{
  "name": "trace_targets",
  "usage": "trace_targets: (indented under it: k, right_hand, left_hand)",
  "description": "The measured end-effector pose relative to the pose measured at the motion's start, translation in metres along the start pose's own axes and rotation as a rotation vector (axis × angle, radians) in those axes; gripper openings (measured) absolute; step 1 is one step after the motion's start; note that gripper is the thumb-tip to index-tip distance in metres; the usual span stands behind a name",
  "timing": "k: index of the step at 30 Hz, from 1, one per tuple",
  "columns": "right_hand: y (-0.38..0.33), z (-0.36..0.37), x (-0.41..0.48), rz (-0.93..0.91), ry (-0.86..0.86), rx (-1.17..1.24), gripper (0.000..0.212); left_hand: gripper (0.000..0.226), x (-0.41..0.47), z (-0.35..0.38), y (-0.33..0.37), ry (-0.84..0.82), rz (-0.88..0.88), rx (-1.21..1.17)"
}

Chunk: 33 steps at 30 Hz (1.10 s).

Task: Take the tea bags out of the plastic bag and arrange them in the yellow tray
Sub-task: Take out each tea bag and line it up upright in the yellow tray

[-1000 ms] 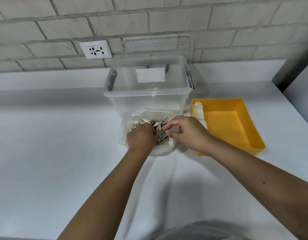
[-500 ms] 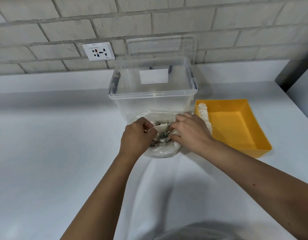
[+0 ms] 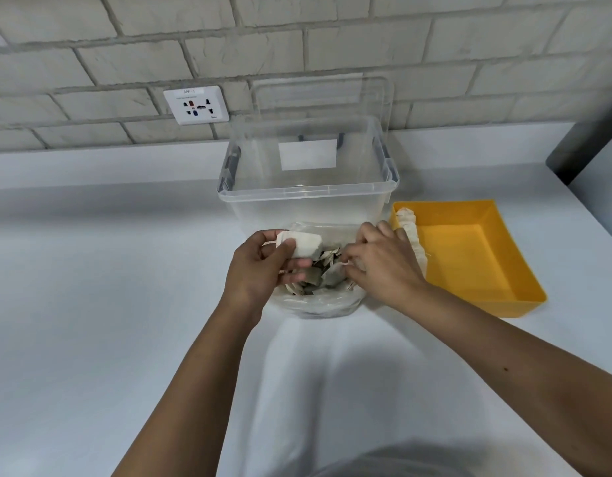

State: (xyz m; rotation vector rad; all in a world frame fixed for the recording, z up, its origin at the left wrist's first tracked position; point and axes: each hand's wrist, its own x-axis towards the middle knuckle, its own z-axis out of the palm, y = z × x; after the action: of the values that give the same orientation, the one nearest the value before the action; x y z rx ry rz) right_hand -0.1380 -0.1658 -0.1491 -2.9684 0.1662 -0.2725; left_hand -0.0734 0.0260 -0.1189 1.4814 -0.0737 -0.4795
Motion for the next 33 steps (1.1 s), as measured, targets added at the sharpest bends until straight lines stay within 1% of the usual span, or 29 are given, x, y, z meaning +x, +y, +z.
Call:
trace_targets:
  k: [3,6,8,11,14,17,20,22,24,28,31,33]
  right_hand:
    - [0.005,-0.014,-0.004,0.011,0.04,0.247,0.014]
    - [0.008,-0.035,-0.007,-0.012,-0.05,0.484,0.011]
    - [0.01,-0.051,-0.007,-0.028,-0.102,0.596,0.009]
    - [0.011,-0.07,-0.004,-0.076,-0.148,0.607,0.004]
    - [0.007,-0.084,-0.001,-0.119,-0.237,0.626,0.006]
    - [0.0,-0.09,0.003,-0.172,-0.325,0.65,0.013]
    - [-0.006,-0.087,0.008,-0.193,-0.357,0.571,0.018]
    - [-0.009,-0.083,0.011,-0.164,-0.332,0.531,0.021]
    - [-0.009,-0.078,0.012,-0.112,-0.299,0.547,0.024]
    - [-0.005,-0.069,0.014,-0.04,-0.257,0.54,0.028]
    - [-0.003,-0.065,0.014,0.0,-0.27,0.576,0.03]
    - [-0.002,-0.067,0.014,0.036,-0.318,0.668,0.034]
  left_hand:
    - [0.023,0.005,-0.006,-0.002,-0.002,0.017,0.038]
    - [0.02,0.009,-0.008,-0.001,0.0,0.053,0.095]
    - [0.015,0.009,-0.007,0.0,0.017,0.08,0.175]
    - [0.009,0.011,-0.003,-0.002,0.034,0.092,0.234]
    - [0.013,0.01,0.005,0.0,-0.001,0.081,0.22]
    - [0.014,0.007,0.012,0.004,-0.099,0.049,0.245]
    - [0.013,0.001,0.016,0.007,-0.222,-0.024,0.272]
    - [0.015,0.0,0.017,0.007,-0.254,-0.064,0.254]
    - [0.019,0.001,0.017,0.005,-0.263,-0.1,0.229]
    - [0.033,0.001,0.015,0.0,-0.293,-0.168,0.14]
    - [0.025,0.0,0.014,-0.002,-0.323,-0.153,0.171]
    - [0.021,0.002,0.014,-0.003,-0.289,-0.14,0.183]
